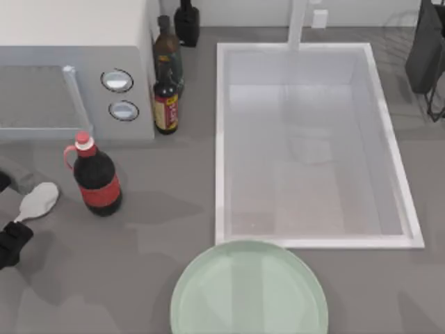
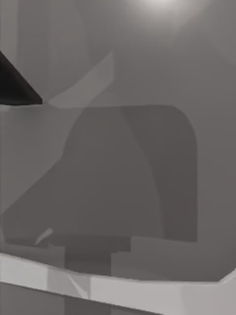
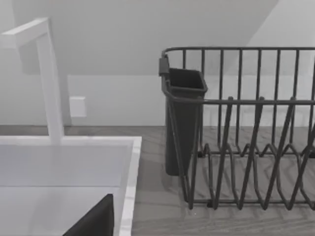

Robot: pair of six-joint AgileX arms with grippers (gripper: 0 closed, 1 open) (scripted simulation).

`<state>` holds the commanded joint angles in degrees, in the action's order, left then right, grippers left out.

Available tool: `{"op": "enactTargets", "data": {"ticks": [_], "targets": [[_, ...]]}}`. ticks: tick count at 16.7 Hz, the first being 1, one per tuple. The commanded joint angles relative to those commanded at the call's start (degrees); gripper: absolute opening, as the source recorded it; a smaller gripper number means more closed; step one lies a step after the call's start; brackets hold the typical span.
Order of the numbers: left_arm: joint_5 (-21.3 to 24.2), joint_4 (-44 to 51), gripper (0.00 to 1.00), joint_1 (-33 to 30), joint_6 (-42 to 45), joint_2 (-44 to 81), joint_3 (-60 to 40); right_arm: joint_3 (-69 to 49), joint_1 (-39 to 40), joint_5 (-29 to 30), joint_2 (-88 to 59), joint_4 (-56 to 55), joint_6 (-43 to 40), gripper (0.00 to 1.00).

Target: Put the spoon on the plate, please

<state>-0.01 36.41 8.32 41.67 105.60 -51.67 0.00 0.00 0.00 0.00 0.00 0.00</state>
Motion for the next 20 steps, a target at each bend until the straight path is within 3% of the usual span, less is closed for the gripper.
{"op": "enactTargets", "data": {"ticks": [11, 19, 20], "targets": [[0.0, 0.0, 0.02, 0.0, 0.0, 0.0, 0.0, 0.0, 0.0, 0.0, 0.0, 0.0, 0.0, 1.00], [0.0, 0.0, 0.00, 0.0, 0.0, 0.0, 0.0, 0.0, 0.0, 0.0, 0.0, 0.0, 0.0, 1.00], [1.1, 3.5, 0.00, 0.0, -0.4, -3.5, -1.5, 0.0, 0.0, 0.0, 0.0, 0.0, 0.0, 1.00]]}}
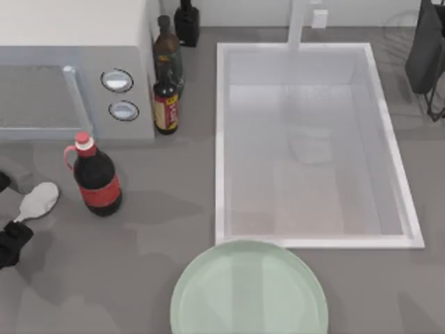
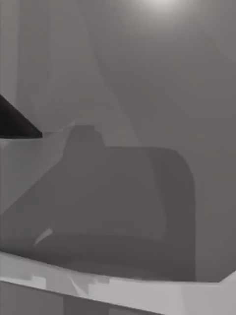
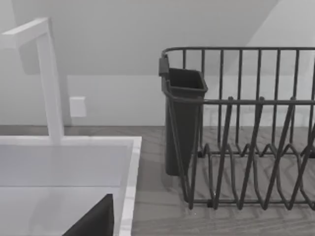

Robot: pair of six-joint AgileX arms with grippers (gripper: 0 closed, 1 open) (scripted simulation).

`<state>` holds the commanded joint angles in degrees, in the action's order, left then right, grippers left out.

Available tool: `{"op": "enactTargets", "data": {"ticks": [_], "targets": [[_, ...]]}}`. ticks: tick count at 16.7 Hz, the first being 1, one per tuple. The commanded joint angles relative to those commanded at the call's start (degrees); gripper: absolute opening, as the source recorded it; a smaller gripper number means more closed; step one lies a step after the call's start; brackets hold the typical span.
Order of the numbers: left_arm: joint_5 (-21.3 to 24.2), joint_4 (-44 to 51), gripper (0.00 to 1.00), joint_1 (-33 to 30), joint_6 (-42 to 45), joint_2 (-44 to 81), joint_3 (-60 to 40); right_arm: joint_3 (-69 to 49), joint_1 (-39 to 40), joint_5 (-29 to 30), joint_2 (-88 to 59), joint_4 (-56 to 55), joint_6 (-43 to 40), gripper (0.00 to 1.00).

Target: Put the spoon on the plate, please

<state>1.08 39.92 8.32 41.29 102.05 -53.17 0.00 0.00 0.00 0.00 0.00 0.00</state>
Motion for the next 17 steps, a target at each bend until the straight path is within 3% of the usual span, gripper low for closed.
{"op": "enactTargets", "data": {"ticks": [4, 11, 17], "targets": [[0.0, 4.3, 0.00, 0.1, 0.1, -1.2, -3.0, 0.0, 0.0, 0.0, 0.0, 0.0, 0.0, 1.00], [0.0, 22.4, 0.00, -0.2, -0.2, -8.1, -13.6, 0.0, 0.0, 0.0, 0.0, 0.0, 0.0, 1.00], [-0.1, 23.3, 0.00, -0.1, -0.2, -8.8, -14.4, 0.0, 0.0, 0.0, 0.0, 0.0, 0.0, 1.00]]}}
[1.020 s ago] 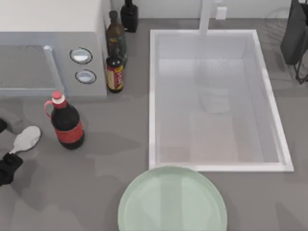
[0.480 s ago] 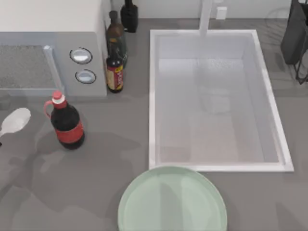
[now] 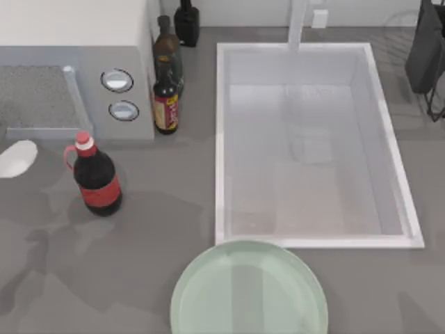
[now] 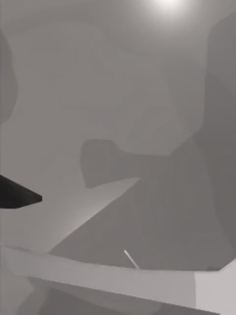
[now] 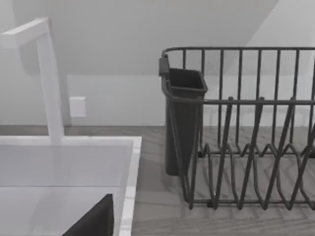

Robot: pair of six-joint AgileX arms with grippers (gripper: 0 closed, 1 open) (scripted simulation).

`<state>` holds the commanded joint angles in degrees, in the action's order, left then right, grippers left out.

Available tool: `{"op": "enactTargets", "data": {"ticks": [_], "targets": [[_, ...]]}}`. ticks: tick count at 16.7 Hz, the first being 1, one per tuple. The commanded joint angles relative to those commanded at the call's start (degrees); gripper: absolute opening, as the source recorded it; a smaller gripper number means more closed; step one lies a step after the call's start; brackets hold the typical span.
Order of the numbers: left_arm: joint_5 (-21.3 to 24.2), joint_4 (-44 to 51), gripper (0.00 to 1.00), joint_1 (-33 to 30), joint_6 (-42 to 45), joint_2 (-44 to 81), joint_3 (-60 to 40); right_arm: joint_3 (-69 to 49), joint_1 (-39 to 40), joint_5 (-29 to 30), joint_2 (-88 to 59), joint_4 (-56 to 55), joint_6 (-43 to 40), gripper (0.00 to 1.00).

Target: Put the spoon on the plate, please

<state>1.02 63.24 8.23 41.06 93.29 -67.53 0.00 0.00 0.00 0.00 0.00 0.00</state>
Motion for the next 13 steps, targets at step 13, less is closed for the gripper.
{"op": "enactTargets", "data": {"ticks": [13], "targets": [[-7.7, 13.3, 0.00, -18.0, -37.6, -2.6, 6.9, 0.0, 0.0, 0.0, 0.0, 0.0, 0.0, 1.00]]}}
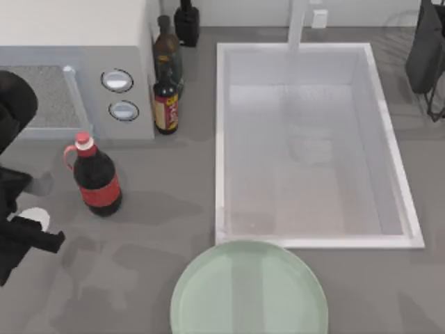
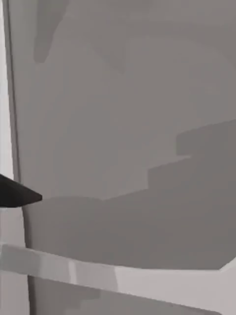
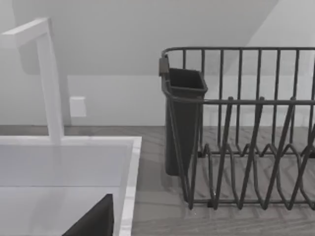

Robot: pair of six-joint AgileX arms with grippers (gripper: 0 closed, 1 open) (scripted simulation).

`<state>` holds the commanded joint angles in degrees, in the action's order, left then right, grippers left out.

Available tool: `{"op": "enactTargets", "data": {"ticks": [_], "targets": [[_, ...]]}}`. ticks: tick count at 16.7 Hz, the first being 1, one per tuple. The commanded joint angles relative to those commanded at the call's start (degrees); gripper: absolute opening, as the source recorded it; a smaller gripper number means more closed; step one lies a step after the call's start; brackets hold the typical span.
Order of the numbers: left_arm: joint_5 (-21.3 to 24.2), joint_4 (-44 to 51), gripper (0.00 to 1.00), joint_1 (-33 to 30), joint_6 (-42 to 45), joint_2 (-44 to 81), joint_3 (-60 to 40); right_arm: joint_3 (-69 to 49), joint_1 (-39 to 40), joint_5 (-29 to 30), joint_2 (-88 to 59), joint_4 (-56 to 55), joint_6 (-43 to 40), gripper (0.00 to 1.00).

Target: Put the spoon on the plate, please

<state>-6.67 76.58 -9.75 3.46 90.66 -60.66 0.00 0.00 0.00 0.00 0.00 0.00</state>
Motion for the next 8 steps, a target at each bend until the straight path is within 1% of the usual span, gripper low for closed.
{"op": "enactTargets", "data": {"ticks": [4, 8], "targets": [[-2.7, 4.6, 0.00, -9.8, -22.5, 0.2, 1.6, 0.0, 0.0, 0.0, 0.0, 0.0, 0.0, 1.00], [-3.8, 6.5, 0.00, -19.7, -48.2, 1.8, 1.2, 0.0, 0.0, 0.0, 0.0, 0.0, 0.0, 1.00]]}}
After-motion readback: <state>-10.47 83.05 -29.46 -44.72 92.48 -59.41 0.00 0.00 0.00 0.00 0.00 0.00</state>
